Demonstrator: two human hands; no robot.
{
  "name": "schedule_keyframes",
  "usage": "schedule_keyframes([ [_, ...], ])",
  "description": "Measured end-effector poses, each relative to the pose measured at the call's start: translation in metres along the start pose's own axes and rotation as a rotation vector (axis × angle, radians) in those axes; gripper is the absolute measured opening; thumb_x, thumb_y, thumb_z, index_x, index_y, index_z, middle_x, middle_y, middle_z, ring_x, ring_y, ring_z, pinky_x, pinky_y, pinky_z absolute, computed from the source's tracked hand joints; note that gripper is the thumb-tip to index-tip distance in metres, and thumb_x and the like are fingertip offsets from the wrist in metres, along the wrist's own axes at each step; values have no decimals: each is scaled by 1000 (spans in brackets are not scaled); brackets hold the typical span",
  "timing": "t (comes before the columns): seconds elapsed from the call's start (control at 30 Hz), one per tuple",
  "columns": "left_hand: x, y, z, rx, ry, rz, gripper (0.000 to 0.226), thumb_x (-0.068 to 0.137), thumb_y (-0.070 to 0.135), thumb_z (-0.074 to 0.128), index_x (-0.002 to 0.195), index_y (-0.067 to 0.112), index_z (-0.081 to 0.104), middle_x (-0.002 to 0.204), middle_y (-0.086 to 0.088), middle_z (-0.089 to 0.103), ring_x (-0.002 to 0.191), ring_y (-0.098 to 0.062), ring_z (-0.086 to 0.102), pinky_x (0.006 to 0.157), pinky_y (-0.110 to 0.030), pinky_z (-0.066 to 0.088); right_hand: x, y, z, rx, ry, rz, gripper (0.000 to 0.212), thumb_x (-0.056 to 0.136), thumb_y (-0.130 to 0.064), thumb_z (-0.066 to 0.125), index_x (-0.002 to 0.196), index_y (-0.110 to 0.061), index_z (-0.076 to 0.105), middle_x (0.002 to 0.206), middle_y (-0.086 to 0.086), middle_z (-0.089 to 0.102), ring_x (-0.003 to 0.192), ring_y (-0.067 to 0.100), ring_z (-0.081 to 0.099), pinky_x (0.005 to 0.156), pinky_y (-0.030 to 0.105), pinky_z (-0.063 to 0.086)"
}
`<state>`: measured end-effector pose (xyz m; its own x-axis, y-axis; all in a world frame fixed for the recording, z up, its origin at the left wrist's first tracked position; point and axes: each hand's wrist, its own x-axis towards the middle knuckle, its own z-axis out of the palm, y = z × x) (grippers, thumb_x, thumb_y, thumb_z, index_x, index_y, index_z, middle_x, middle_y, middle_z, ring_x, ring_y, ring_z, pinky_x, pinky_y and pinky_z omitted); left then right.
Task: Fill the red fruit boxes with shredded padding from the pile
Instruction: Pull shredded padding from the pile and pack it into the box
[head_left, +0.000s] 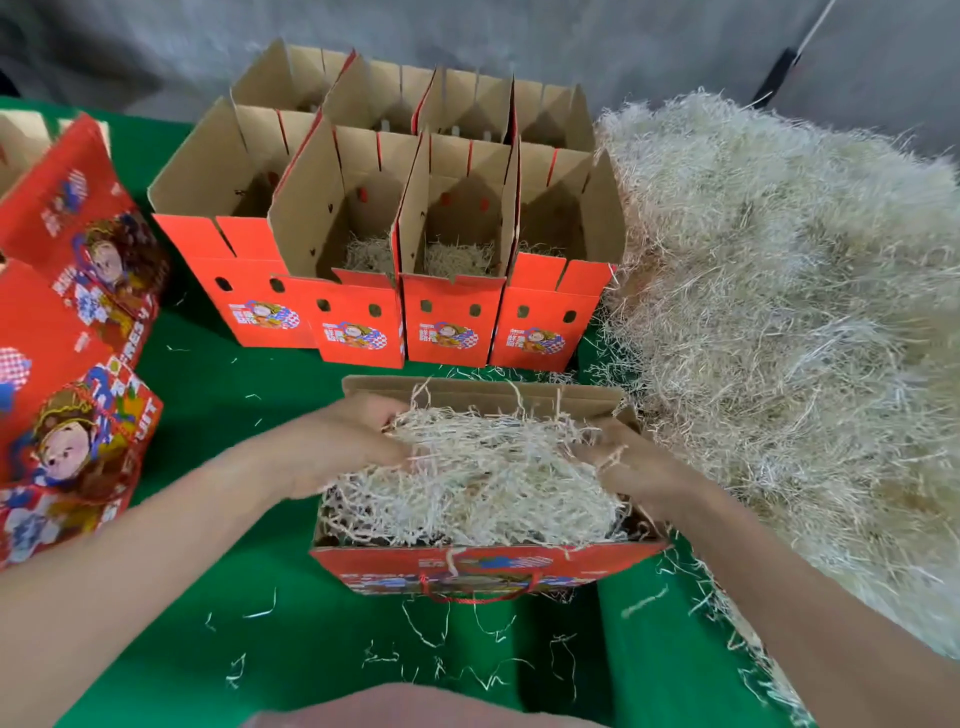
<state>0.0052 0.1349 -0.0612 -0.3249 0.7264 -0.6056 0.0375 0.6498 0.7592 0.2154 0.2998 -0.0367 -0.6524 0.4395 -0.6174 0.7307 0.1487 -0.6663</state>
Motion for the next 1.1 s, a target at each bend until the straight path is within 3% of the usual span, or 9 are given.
schedule_keyframes([
  [0.1, -9, 2, -4, -200, 24, -54, 79, 63, 22, 76, 134, 14, 43, 135, 2, 44, 133, -17, 30, 110, -37, 18, -6, 5, -8, 100, 46, -74, 55, 92, 4, 43, 142, -2, 22, 146, 15, 29, 116, 2, 48, 96, 10, 29],
  [0.2, -17, 5, -9, -364, -1, -56, 84, 44, 13, 85, 120, 13, 51, 114, 6, 49, 114, -14, 36, 100, -36, 25, -2, 0, -12, 106, 41, -48, 44, 91, 5, 43, 133, -5, 35, 131, 13, 45, 104, 9, 51, 96, 24, 38],
  [0.33, -20, 5, -12, -550, -124, 53, 77, 58, -4, 68, 132, 8, 49, 128, -8, 57, 112, -22, 51, 91, -32, 37, -1, -6, -9, 377, 47, -44, 29, 90, 2, 50, 113, -16, 49, 100, 10, 58, 61, -4, 60, 50, 13, 47],
  [0.47, -5, 0, 1, -218, 81, 141, 84, 79, -8, 65, 145, 27, 27, 147, 12, 26, 127, -9, 34, 85, -7, 33, 5, 0, -15, 528, -176, 5, 85, 38, -36, 89, 111, -15, 53, 115, 2, 59, 105, 12, 54, 94, 31, 38],
  [0.63, -8, -6, 10, 346, 285, 198, 79, 75, 12, 71, 142, 26, 31, 138, 4, 41, 102, -8, 49, 85, -17, 42, 10, 16, -10, 389, -2, 97, 86, 73, 5, 66, 143, -19, 22, 125, -1, 46, 83, 1, 49, 102, 31, 30],
  [0.77, -15, -5, 7, 730, 89, 93, 78, 82, 20, 66, 147, 21, 23, 150, -3, 31, 123, -17, 47, 84, -10, 40, 11, 15, -5, 159, 190, 61, 72, 81, -15, 67, 142, -19, 29, 133, -2, 44, 102, 18, 54, 82, 26, 41],
  [0.9, -3, 16, 12, 286, -265, -3, 106, 60, 54, 80, 145, 21, 27, 148, 8, 33, 134, -9, 32, 113, -28, 25, 20, -3, 13, 200, 42, 39, 42, 86, -18, 63, 118, -27, 36, 116, -1, 56, 89, 5, 55, 75, 15, 46],
  [1.03, 23, 22, 45, 67, -179, 70, 37, 74, 26, 77, 104, 36, 56, 99, 26, 60, 109, -2, 50, 85, -11, 36, 31, -10, 22, 331, -124, 33, 108, 68, -19, 78, 148, -22, 5, 115, -22, 42, 126, 19, 42, 109, 38, 25],
  [1.1, 34, 13, 45, 127, -78, 88, 27, 78, 15, 71, 94, 29, 55, 89, 14, 60, 86, -6, 54, 70, -15, 38, 33, -4, 15, 288, -83, 37, 114, 52, -19, 80, 147, -21, 17, 106, -19, 52, 118, 19, 48, 105, 37, 35],
])
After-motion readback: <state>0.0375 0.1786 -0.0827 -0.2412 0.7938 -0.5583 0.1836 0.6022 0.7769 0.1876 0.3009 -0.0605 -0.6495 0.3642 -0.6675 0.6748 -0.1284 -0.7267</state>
